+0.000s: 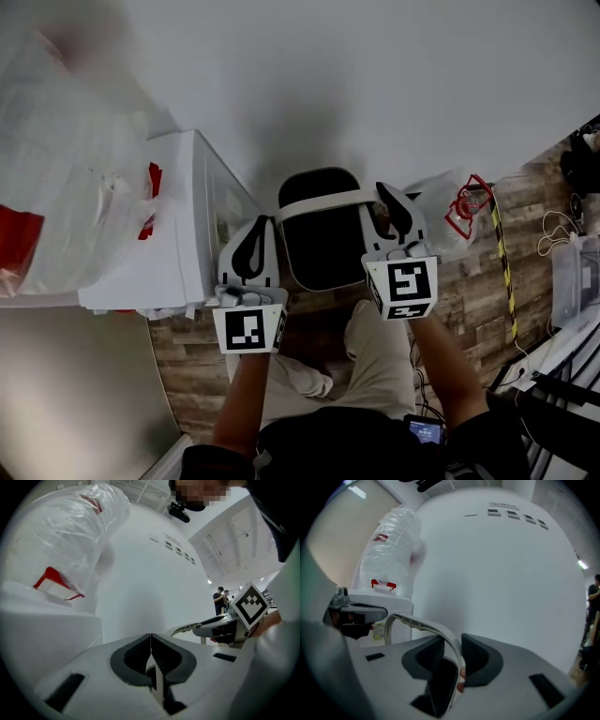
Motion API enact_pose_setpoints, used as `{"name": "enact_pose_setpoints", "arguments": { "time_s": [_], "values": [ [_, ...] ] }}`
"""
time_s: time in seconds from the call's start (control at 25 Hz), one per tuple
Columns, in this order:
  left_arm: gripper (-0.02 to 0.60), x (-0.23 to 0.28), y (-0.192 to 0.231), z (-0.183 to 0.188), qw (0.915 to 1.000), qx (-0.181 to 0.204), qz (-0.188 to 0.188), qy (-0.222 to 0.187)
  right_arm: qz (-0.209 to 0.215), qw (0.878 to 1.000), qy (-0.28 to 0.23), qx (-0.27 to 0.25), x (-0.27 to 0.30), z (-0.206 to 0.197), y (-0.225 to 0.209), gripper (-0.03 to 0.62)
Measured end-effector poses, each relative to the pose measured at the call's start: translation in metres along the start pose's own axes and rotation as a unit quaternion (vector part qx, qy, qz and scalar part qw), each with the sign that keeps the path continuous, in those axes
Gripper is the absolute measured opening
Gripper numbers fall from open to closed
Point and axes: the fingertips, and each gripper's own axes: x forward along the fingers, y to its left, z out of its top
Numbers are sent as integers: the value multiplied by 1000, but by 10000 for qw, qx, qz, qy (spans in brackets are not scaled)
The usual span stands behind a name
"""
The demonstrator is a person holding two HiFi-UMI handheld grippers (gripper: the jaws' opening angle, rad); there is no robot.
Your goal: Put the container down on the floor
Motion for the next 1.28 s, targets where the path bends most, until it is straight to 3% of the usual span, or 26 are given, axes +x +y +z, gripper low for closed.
{"name": "enact_pose_setpoints", "arguments": {
  "time_s": [0.8,1.28],
  "values": [
    [20,6,-15,-169,9995,-72,-229,192,-184,9990,-416,-26,35,-130,6,115],
    [20,5,-22,-223,9992,-67,-311,259,-265,9991,-327,-31,42,-184,12,115]
  ]
}}
